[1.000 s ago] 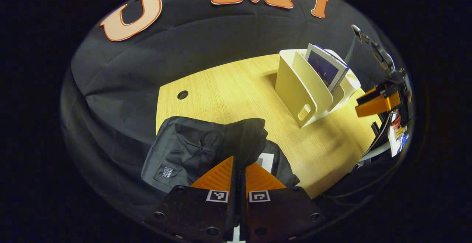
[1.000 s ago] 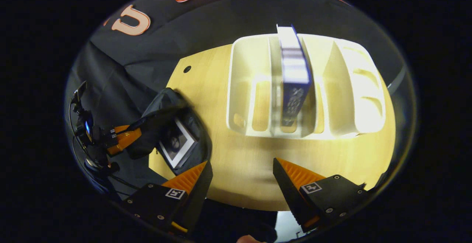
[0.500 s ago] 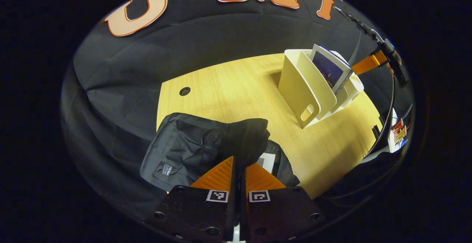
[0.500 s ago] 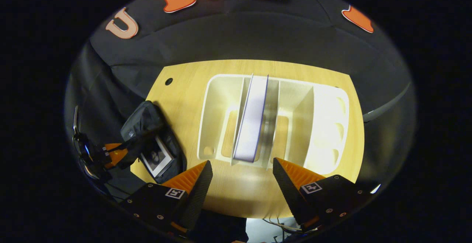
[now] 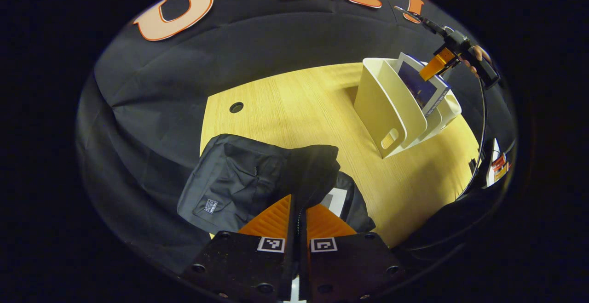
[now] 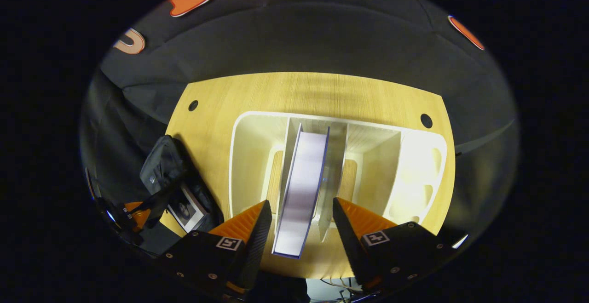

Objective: Open the schoolbag, grab two books from the bookshelf and put them into the schoolbag.

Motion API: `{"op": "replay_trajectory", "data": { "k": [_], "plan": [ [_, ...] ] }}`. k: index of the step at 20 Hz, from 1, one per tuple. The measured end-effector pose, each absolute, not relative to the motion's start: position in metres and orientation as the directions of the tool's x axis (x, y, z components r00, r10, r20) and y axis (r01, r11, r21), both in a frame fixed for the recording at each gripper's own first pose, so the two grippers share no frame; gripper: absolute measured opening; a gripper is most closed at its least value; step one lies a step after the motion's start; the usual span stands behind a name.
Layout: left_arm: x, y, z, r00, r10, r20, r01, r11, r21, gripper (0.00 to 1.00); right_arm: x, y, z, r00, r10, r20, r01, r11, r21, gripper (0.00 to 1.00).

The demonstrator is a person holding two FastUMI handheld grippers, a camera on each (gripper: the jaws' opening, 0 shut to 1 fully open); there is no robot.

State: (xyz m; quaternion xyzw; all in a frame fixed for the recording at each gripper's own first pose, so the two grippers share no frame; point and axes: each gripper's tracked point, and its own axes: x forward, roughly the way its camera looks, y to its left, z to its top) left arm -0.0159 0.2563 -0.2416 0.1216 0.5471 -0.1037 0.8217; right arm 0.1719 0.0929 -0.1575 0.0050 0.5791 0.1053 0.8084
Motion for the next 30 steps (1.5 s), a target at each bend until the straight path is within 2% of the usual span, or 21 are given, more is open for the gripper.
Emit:
{"op": "replay_trajectory", "data": {
  "k": [2, 3, 5, 7, 8, 9, 11, 17, 23, 27, 30],
  "plan": [
    [-0.016, 0.257, -0.241, 0.379, -0.024, -0.925, 0.292, 0.952, 0.094, 0.06, 0.17, 0.095, -0.166, 0.27, 0.167, -0.948, -0.142, 0.981, 0.132, 0.69],
    [-0.016, 0.257, -0.241, 0.378, -0.022, -0.926, 0.284, 0.954, 0.093, 0.06, 0.173, 0.091, -0.165, 0.269, 0.151, -0.951, -0.124, 0.985, 0.121, 0.58],
    [-0.022, 0.255, -0.236, 0.375, -0.027, -0.927, 0.267, 0.96, 0.08, 0.06, 0.173, 0.078, -0.168, 0.276, 0.099, -0.956, -0.095, 0.993, 0.076, 0.43],
    [-0.022, 0.255, -0.237, 0.375, -0.035, -0.926, 0.271, 0.96, 0.073, 0.06, 0.165, 0.074, -0.166, 0.262, 0.078, -0.962, -0.051, 0.996, 0.066, 0.35],
    [-0.022, 0.253, -0.236, 0.372, -0.047, -0.927, 0.279, 0.958, 0.064, 0.06, 0.158, 0.071, -0.165, 0.258, 0.066, -0.964, -0.022, 0.998, 0.063, 0.42],
    [-0.023, 0.253, -0.237, 0.368, -0.059, -0.928, 0.292, 0.955, 0.055, 0.06, 0.151, 0.068, -0.161, 0.265, 0.049, -0.963, -0.005, 0.999, 0.049, 0.32],
    [-0.021, 0.252, -0.235, 0.368, -0.085, -0.926, 0.324, 0.945, 0.042, 0.07, 0.13, 0.063, -0.153, 0.283, 0.025, -0.959, 0.003, 1.0, 0.027, 0.3],
    [-0.017, 0.246, -0.23, 0.355, -0.169, -0.92, 0.431, 0.902, 0.001, 0.06, 0.046, 0.089, -0.134, 0.302, 0.071, -0.951, 0.103, 0.989, 0.106, 0.3],
    [-0.018, 0.253, -0.225, 0.332, -0.236, -0.913, 0.519, 0.854, -0.032, 0.06, -0.033, 0.104, -0.124, 0.363, 0.09, -0.928, 0.19, 0.967, 0.168, 0.3],
    [-0.019, 0.256, -0.219, 0.329, -0.252, -0.91, 0.561, 0.827, -0.027, 0.06, -0.076, 0.125, -0.115, 0.39, 0.196, -0.9, 0.249, 0.918, 0.308, 0.29],
    [-0.016, 0.258, -0.214, 0.329, -0.25, -0.911, 0.588, 0.809, -0.01, 0.05, -0.095, 0.144, -0.112, 0.414, 0.266, -0.87, 0.238, 0.891, 0.386, 0.28]
  ]
}}
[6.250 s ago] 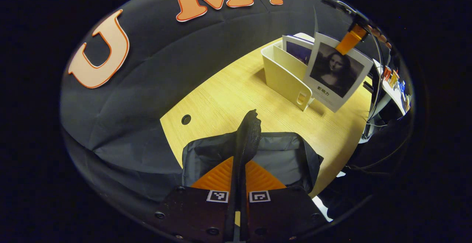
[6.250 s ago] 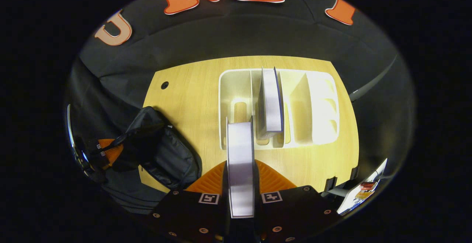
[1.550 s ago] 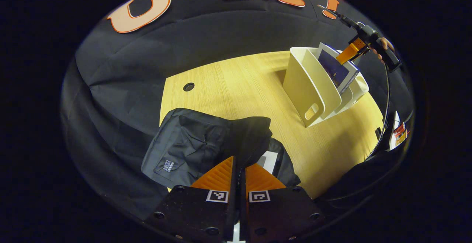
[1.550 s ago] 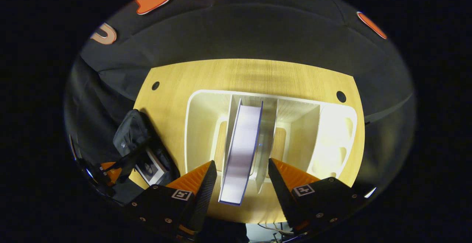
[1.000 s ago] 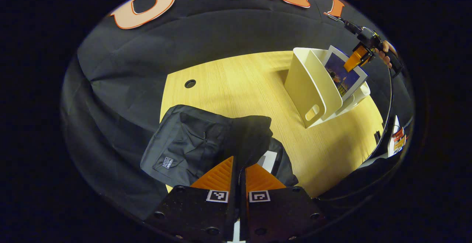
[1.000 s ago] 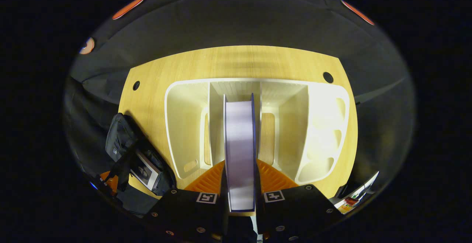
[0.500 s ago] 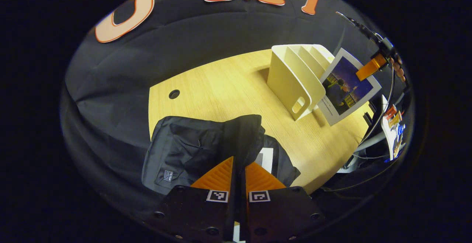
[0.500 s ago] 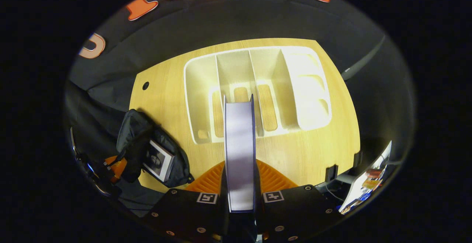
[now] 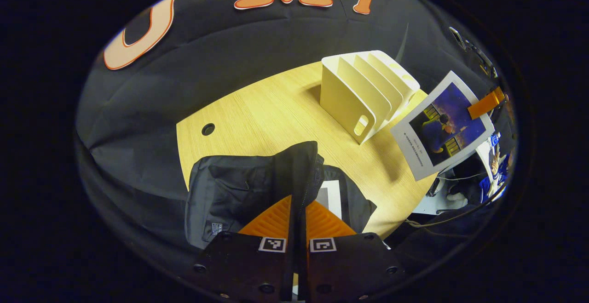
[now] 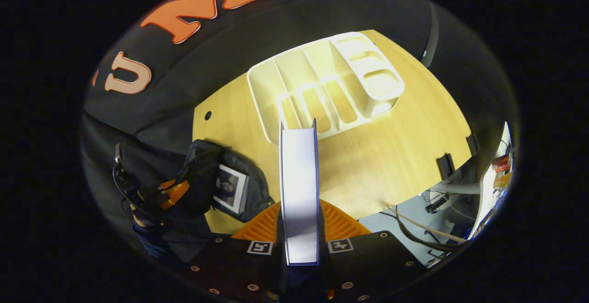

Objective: Open the schoolbag, grab two books from the bookshelf and put them into the schoolbag.

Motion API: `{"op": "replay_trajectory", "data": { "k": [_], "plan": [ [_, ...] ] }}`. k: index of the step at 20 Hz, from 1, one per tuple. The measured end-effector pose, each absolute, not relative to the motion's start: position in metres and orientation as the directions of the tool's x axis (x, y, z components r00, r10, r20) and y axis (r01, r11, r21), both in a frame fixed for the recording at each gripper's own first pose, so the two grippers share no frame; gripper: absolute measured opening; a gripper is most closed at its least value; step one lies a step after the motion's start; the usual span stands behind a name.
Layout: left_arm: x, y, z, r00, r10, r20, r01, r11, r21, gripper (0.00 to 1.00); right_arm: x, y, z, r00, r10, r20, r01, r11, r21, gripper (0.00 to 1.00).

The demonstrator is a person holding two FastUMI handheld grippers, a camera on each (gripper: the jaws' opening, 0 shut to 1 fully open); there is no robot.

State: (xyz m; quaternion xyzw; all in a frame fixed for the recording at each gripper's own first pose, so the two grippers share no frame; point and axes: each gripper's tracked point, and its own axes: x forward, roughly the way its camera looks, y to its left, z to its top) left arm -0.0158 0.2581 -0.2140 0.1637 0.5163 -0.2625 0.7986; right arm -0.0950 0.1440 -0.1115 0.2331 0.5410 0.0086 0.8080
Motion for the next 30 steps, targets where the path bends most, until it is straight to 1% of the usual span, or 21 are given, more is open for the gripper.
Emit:
{"op": "replay_trajectory", "data": {
  "k": [3, 7, 10, 15, 21, 23, 26, 30],
  "plan": [
    [-0.008, 0.263, -0.203, 0.338, -0.248, -0.908, 0.593, 0.805, 0.001, 0.05, -0.098, 0.173, -0.111, 0.433, 0.35, -0.831, 0.202, 0.86, 0.468, 0.28],
    [0.002, 0.271, -0.189, 0.356, -0.239, -0.904, 0.58, 0.814, 0.013, 0.04, -0.087, 0.215, -0.121, 0.453, 0.45, -0.77, 0.166, 0.806, 0.569, 0.28],
    [0.004, 0.271, -0.184, 0.367, -0.234, -0.9, 0.576, 0.817, 0.022, 0.04, -0.083, 0.246, -0.134, 0.432, 0.523, -0.735, 0.14, 0.766, 0.628, 0.27],
    [0.007, 0.269, -0.176, 0.377, -0.237, -0.896, 0.562, 0.827, 0.018, 0.04, -0.064, 0.286, -0.153, 0.416, 0.587, -0.695, 0.111, 0.726, 0.679, 0.26],
    [0.014, 0.266, -0.168, 0.393, -0.247, -0.886, 0.551, 0.834, 0.012, 0.04, -0.049, 0.344, -0.17, 0.407, 0.693, -0.595, 0.089, 0.618, 0.781, 0.26],
    [0.015, 0.263, -0.169, 0.402, -0.25, -0.881, 0.542, 0.84, 0.009, 0.04, -0.047, 0.36, -0.177, 0.413, 0.704, -0.578, 0.119, 0.588, 0.8, 0.27],
    [0.014, 0.26, -0.164, 0.408, -0.266, -0.874, 0.543, 0.84, -0.002, 0.04, -0.044, 0.377, -0.185, 0.432, 0.711, -0.554, 0.083, 0.581, 0.81, 0.26],
    [0.012, 0.254, -0.155, 0.41, -0.286, -0.866, 0.553, 0.833, -0.013, 0.04, -0.04, 0.408, -0.201, 0.436, 0.731, -0.525, 0.091, 0.545, 0.833, 0.26]
  ]
}}
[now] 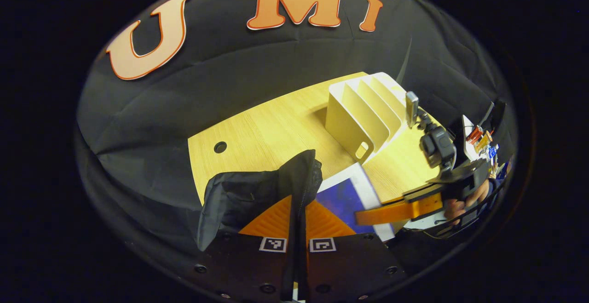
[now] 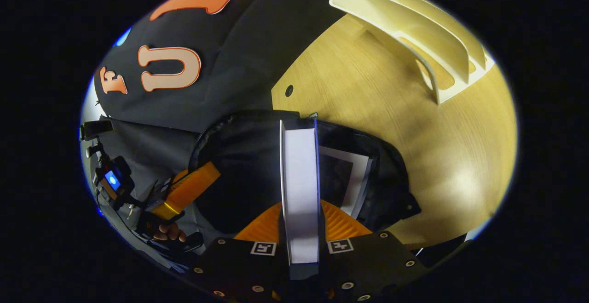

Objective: Open the schoolbag, grab two books from the bookshelf and put them into the schoolbag.

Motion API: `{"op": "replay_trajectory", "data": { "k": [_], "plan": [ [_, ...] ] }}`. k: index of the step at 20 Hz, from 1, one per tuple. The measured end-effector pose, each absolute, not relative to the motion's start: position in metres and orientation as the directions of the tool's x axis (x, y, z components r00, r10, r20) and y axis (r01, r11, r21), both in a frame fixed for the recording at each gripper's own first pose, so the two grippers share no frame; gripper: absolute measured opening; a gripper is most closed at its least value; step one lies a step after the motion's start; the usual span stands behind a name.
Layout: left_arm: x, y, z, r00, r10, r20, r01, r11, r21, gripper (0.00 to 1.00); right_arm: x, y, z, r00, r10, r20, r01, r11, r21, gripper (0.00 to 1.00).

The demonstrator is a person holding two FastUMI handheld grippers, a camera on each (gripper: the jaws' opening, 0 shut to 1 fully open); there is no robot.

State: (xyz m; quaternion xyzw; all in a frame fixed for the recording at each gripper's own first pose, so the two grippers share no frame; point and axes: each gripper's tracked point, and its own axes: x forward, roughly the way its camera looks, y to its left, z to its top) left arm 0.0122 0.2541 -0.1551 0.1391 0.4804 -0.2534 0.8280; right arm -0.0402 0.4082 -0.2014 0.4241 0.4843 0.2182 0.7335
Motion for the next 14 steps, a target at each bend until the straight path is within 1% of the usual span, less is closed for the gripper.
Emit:
{"op": "replay_trajectory", "data": {
  "k": [5, 7, 9, 10, 11, 12, 14],
  "plan": [
    [0.007, 0.251, -0.154, 0.409, -0.296, -0.863, 0.558, 0.829, -0.02, 0.04, -0.018, 0.435, -0.215, 0.502, 0.736, -0.454, 0.114, 0.464, 0.879, 0.25],
    [0.006, 0.252, -0.159, 0.411, -0.29, -0.864, 0.558, 0.83, -0.014, 0.04, -0.009, 0.438, -0.224, 0.548, 0.715, -0.434, 0.097, 0.461, 0.882, 0.26],
    [0.006, 0.252, -0.16, 0.414, -0.29, -0.863, 0.551, 0.835, -0.016, 0.04, 0.004, 0.435, -0.225, 0.627, 0.663, -0.409, 0.126, 0.432, 0.893, 0.27],
    [0.004, 0.25, -0.162, 0.411, -0.298, -0.862, 0.545, 0.838, -0.03, 0.04, 0.008, 0.435, -0.227, 0.642, 0.652, -0.403, 0.141, 0.417, 0.898, 0.27],
    [0.007, 0.251, -0.161, 0.414, -0.296, -0.861, 0.534, 0.845, -0.034, 0.04, 0.007, 0.436, -0.226, 0.646, 0.647, -0.404, 0.135, 0.423, 0.896, 0.37],
    [0.007, 0.254, -0.162, 0.414, -0.298, -0.86, 0.527, 0.849, -0.041, 0.04, 0.008, 0.435, -0.223, 0.654, 0.639, -0.405, 0.129, 0.434, 0.892, 0.26],
    [0.009, 0.258, -0.161, 0.419, -0.3, -0.857, 0.511, 0.858, -0.051, 0.04, 0.007, 0.436, -0.222, 0.658, 0.634, -0.406, 0.119, 0.445, 0.887, 0.25]
  ]
}}
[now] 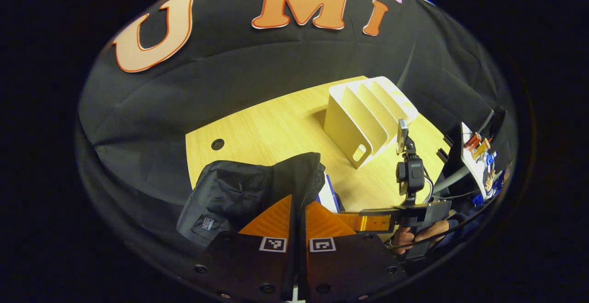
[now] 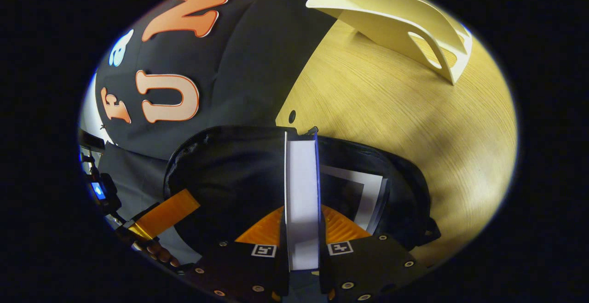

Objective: Open the schoolbag, grab two books from the bookshelf and put them into the schoolbag.

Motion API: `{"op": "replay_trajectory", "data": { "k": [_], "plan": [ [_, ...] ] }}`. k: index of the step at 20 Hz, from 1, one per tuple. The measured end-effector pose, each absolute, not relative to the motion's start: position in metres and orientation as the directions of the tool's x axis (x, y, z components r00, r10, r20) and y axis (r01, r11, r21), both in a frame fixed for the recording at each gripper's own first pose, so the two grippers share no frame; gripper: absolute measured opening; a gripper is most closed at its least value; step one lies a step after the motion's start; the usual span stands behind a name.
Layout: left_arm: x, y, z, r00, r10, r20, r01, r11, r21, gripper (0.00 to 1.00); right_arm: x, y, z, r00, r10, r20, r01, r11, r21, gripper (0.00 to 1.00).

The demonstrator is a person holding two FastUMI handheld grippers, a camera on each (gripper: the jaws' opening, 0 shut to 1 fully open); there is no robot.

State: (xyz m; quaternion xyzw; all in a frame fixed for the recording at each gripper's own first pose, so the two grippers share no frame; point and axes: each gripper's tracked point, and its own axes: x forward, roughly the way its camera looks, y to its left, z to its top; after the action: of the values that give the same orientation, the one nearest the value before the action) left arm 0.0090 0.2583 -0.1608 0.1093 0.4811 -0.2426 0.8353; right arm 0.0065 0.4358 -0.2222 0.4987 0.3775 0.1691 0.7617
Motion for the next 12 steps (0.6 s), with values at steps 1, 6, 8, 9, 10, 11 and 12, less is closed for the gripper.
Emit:
{"op": "replay_trajectory", "data": {
  "k": [1, 6, 8, 9, 10, 11, 12],
  "plan": [
    [0.012, 0.26, -0.161, 0.427, -0.296, -0.854, 0.5, 0.864, -0.05, 0.04, 0.007, 0.431, -0.219, 0.667, 0.623, -0.409, 0.131, 0.442, 0.887, 0.25],
    [0.009, 0.259, -0.164, 0.419, -0.307, -0.854, 0.477, 0.875, -0.08, 0.04, 0.011, 0.419, -0.219, 0.71, 0.578, -0.403, 0.141, 0.444, 0.885, 0.24],
    [0.006, 0.25, -0.168, 0.411, -0.31, -0.858, 0.493, 0.867, -0.077, 0.04, 0.011, 0.424, -0.222, 0.718, 0.573, -0.395, 0.126, 0.451, 0.884, 0.24],
    [0.004, 0.247, -0.171, 0.408, -0.309, -0.859, 0.5, 0.863, -0.073, 0.04, 0.01, 0.428, -0.226, 0.704, 0.583, -0.404, 0.127, 0.456, 0.881, 0.26],
    [0.001, 0.245, -0.172, 0.401, -0.305, -0.864, 0.509, 0.858, -0.067, 0.04, 0.002, 0.436, -0.232, 0.672, 0.606, -0.425, 0.134, 0.465, 0.875, 0.28],
    [0.0, 0.242, -0.172, 0.402, -0.297, -0.866, 0.515, 0.856, -0.055, 0.04, -0.005, 0.441, -0.236, 0.639, 0.63, -0.442, 0.141, 0.469, 0.872, 0.31],
    [0.001, 0.241, -0.174, 0.401, -0.288, -0.87, 0.519, 0.854, -0.043, 0.04, -0.013, 0.448, -0.246, 0.592, 0.649, -0.478, 0.147, 0.496, 0.856, 0.34]
  ]
}}
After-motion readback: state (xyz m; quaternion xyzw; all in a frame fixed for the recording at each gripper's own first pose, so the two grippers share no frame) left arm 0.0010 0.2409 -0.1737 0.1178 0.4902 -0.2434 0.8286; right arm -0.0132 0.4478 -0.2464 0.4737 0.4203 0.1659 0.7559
